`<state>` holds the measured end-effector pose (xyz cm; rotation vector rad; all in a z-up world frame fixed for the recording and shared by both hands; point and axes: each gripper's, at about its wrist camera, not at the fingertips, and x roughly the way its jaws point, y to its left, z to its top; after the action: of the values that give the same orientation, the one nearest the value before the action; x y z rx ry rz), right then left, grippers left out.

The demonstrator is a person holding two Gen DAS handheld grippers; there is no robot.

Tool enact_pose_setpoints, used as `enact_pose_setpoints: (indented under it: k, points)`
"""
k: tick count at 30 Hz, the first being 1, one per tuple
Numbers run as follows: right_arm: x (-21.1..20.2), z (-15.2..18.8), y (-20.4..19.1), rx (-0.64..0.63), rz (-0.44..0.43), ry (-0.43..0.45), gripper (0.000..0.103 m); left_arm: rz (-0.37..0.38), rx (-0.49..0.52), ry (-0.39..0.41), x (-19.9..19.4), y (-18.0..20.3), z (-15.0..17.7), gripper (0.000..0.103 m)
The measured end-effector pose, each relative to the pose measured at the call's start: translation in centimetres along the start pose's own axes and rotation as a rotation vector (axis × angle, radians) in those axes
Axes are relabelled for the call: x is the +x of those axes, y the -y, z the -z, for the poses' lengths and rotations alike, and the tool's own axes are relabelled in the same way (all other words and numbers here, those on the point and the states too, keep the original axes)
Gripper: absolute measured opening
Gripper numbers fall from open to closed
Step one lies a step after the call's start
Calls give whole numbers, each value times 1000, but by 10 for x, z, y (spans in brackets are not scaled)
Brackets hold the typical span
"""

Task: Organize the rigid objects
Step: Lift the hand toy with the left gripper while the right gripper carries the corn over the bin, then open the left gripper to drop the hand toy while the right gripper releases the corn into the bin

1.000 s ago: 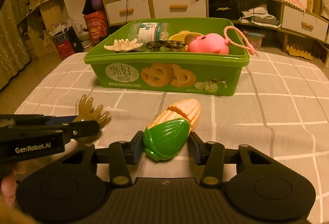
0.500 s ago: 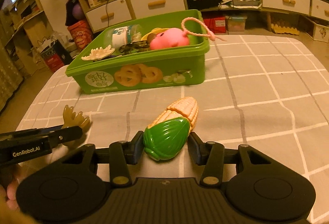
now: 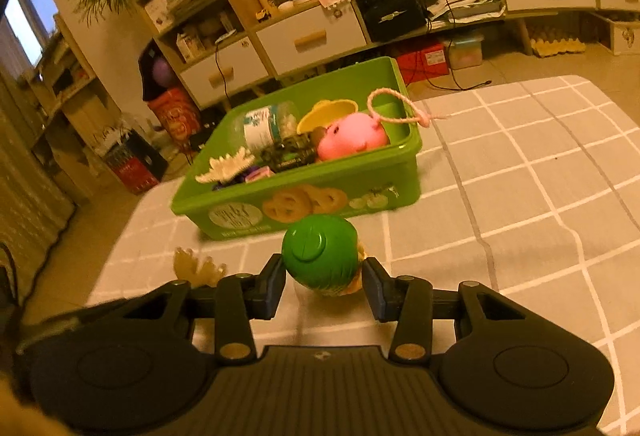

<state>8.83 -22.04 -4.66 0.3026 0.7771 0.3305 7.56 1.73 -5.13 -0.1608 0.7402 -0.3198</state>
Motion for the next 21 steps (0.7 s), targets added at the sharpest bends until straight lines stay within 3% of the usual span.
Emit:
enact_pose_setpoints:
  k: [9, 16, 21]
  points:
    - [-23, -31, -4, 94, -106, 72, 18, 16, 19, 47, -4, 8, -29, 34]
    - [-4, -78, -9, 73, -69, 132, 18, 22, 36, 93, 21, 21, -67, 34]
    - [27, -107, -4, 64, -11, 124, 18, 19, 53, 98, 50, 27, -86, 34]
